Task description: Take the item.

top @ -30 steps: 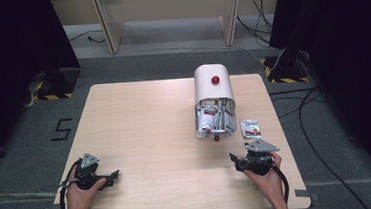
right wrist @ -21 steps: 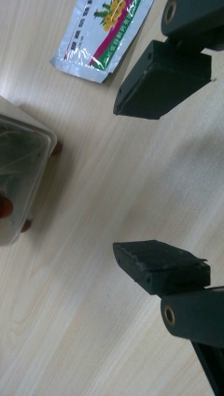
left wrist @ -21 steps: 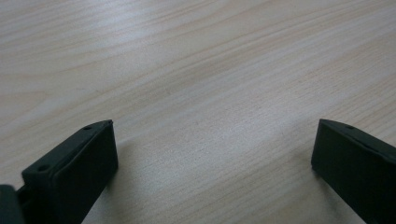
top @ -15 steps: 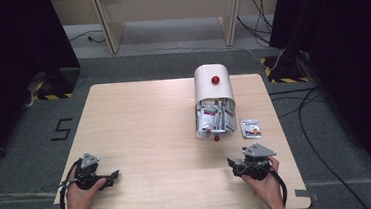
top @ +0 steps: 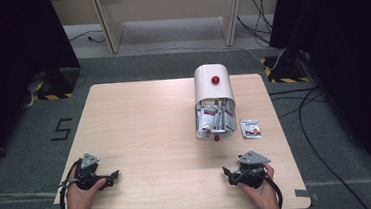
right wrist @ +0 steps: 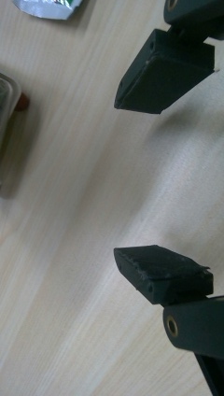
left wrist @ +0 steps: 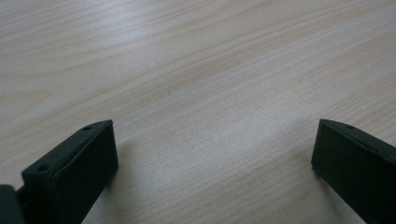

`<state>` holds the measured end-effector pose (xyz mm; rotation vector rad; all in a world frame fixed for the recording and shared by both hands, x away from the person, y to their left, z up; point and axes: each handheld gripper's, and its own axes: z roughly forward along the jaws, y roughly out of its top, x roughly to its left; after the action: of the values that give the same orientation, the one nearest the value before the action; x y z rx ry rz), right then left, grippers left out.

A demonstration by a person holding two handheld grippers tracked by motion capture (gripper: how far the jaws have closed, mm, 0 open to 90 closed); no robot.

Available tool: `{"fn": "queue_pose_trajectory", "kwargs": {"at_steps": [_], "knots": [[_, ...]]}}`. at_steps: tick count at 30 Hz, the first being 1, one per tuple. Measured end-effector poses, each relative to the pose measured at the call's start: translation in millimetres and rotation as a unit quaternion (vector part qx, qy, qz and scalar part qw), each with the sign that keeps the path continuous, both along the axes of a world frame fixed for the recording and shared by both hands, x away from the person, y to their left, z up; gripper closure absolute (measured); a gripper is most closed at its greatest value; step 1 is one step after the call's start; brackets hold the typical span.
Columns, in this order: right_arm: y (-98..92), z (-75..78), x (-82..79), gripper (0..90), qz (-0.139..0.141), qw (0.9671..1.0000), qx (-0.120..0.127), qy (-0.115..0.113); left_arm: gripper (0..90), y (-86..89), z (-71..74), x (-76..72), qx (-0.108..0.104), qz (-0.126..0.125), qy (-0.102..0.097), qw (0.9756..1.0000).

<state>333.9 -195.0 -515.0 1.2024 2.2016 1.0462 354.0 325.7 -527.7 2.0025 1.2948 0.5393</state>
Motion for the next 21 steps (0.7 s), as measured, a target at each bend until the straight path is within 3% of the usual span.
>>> {"fn": "queue_pose_trajectory", "kwargs": {"at_steps": [21], "knots": [[-3.3, -1.8, -23.5, 23.7, 0.007, 1.0000, 0.003, -0.002, 0.0, 0.0, 0.0, -0.4, 0.000, 0.001, 0.000, 1.0000]]}}
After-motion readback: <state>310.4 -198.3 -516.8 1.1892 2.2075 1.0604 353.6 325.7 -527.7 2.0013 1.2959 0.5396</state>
